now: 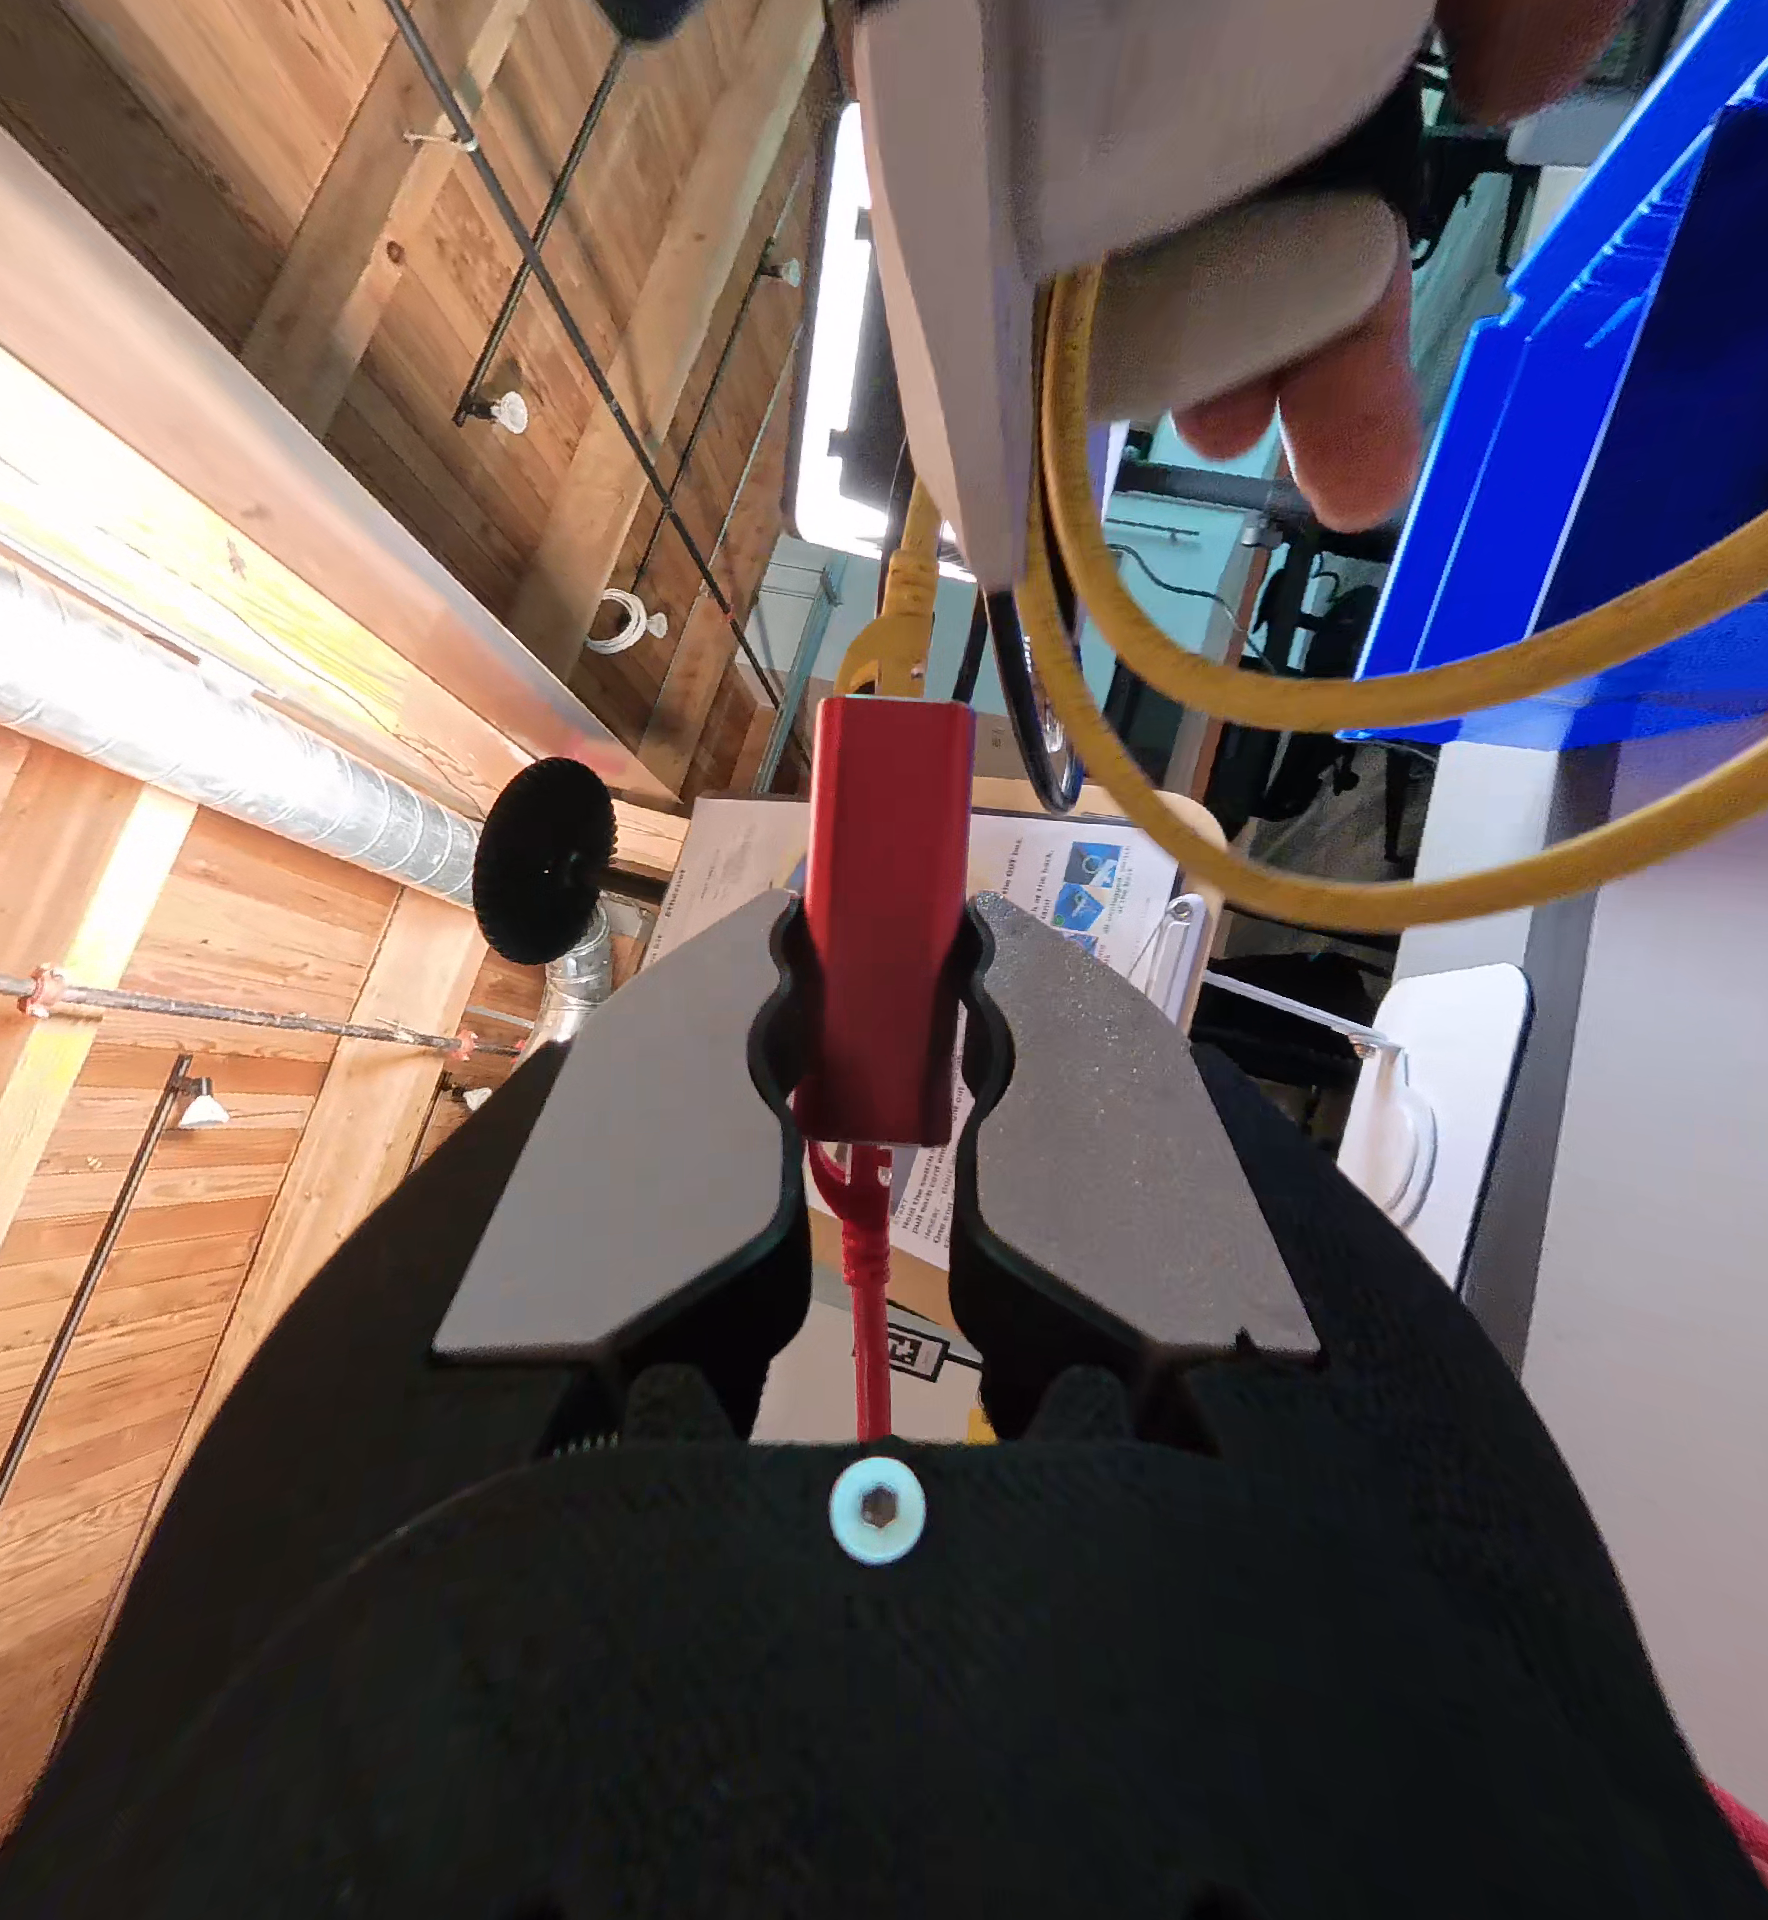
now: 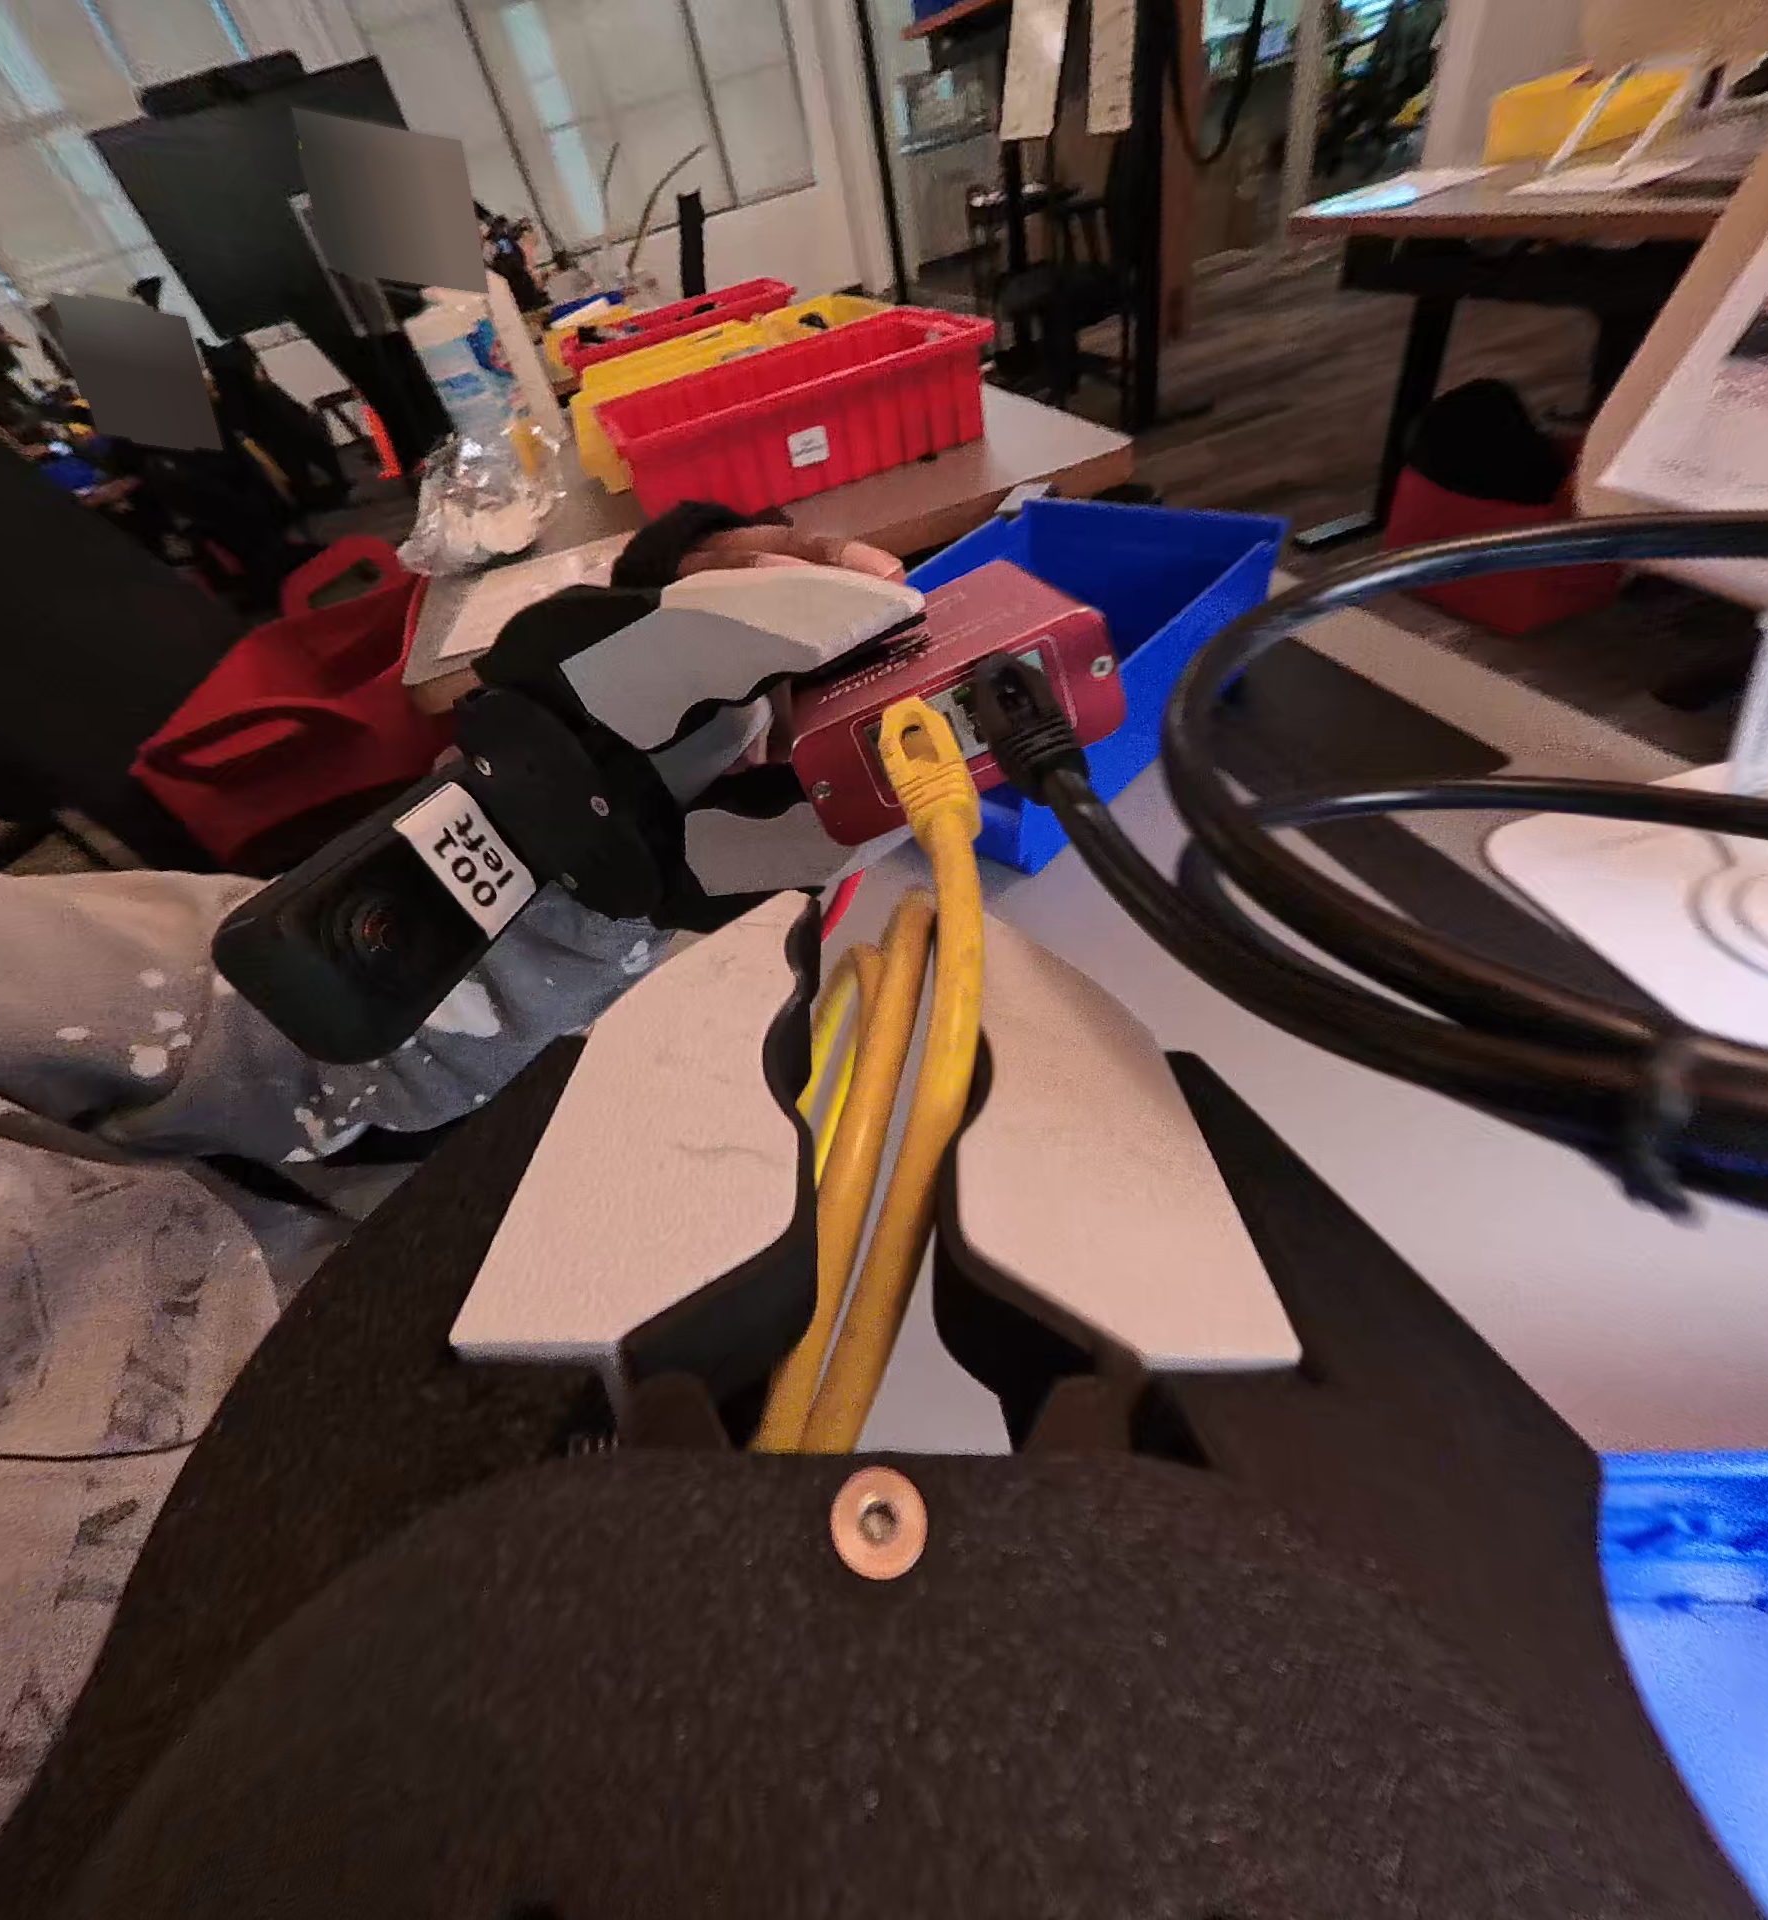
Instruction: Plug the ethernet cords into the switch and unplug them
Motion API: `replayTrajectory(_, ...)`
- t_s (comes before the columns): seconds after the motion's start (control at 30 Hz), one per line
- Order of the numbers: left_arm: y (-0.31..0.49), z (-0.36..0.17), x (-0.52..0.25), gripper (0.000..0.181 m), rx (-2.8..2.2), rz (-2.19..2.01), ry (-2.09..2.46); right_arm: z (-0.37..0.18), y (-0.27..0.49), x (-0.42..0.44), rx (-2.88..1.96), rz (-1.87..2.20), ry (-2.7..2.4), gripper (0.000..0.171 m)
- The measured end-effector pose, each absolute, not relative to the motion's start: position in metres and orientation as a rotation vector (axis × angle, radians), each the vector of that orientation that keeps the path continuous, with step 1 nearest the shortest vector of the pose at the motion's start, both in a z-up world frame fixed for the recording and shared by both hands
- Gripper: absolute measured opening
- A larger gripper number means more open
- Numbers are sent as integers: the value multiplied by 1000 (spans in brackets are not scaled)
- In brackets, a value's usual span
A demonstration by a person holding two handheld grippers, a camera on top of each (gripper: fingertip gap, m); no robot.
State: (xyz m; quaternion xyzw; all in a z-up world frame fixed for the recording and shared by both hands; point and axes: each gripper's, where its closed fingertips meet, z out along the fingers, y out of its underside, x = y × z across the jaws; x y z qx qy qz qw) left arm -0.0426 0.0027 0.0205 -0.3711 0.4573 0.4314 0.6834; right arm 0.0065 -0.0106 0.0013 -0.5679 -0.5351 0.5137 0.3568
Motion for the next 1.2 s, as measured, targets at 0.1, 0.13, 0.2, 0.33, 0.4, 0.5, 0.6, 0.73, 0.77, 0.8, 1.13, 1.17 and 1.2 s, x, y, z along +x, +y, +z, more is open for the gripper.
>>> replayTrajectory(0.1,7,15,-42,27,-845,975,1036,-4,-8,2,-1444,1408,-1365,19)
replayTrajectory(0.13,8,13,-40,27,-847,972,1040,-2,-5,2,-1431,1431,-1345,20)
replayTrajectory(0.2,9,11,-38,27,-844,979,1050,1,-1,3,-1425,1464,-1307,27)
replayTrajectory(0.33,11,7,-26,27,-821,1001,1062,2,-4,2,-1416,1481,-1304,33)
replayTrajectory(0.4,11,8,-25,27,-807,1021,1047,5,-2,1,-1426,1564,-1244,31)
replayTrajectory(0.5,12,7,-26,27,-800,1059,1045,5,1,-1,-1441,1663,-1179,31)
replayTrajectory(0.6,13,3,-28,27,-794,1099,1057,1,3,-6,-1463,1723,-1123,32)
replayTrajectory(0.73,16,-9,-26,27,-770,1107,1111,-13,10,-12,-1566,1731,-1085,43)
replayTrajectory(0.77,15,-12,-21,26,-745,1104,1133,-18,9,-15,-1588,1731,-1101,49)
replayTrajectory(0.8,15,-15,-17,26,-731,1121,1144,-21,6,-18,-1590,1758,-1104,49)
replayTrajectory(1.13,20,-9,-23,47,-933,919,1069,-11,15,-16,-1407,1913,-1004,37)
replayTrajectory(1.17,19,-5,-25,51,-971,868,1049,-7,21,-11,-1381,1898,-980,37)
replayTrajectory(1.2,17,1,-26,51,-1001,818,1031,-1,28,-4,-1343,1887,-945,35)
